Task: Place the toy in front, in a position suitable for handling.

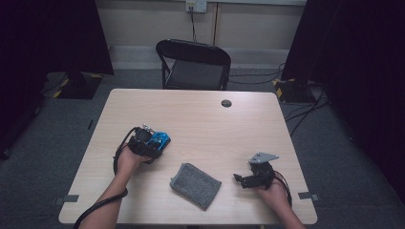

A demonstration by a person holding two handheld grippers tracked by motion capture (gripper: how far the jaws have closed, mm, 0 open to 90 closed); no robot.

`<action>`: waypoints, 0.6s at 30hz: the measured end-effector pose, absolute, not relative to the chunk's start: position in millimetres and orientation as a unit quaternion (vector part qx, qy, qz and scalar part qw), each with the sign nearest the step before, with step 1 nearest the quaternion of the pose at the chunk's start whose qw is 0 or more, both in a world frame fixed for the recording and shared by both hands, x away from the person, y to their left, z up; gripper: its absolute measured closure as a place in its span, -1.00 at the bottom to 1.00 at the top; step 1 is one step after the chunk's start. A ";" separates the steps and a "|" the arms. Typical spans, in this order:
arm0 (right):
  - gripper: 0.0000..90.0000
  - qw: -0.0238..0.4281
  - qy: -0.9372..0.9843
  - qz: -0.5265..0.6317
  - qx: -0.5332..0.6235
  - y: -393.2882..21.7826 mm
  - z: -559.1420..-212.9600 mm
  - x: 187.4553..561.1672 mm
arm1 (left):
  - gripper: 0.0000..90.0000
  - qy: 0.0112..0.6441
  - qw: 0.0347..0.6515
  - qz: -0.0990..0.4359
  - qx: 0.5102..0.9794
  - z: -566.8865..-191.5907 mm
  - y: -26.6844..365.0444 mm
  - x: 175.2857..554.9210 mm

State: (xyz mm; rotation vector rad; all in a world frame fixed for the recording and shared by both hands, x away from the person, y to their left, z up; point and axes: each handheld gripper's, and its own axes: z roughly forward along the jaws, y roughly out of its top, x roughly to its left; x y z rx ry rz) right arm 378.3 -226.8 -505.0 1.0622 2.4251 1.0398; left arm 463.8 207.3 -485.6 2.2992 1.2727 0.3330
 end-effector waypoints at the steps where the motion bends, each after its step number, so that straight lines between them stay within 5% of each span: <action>1: -0.76 0.148 0.843 0.361 0.369 -226.8 -505.0 378.3 | -0.57 0.467 0.253 0.121 0.839 -485.0 207.7 462.9; 2: -0.76 0.148 0.843 0.361 0.369 -226.8 -505.0 378.3 | -0.44 0.461 0.250 0.122 0.842 -484.1 206.2 462.2; 18: -0.76 0.149 0.843 0.362 0.368 -226.8 -505.1 379.1 | -0.37 0.470 0.236 0.111 0.843 -464.0 205.4 466.4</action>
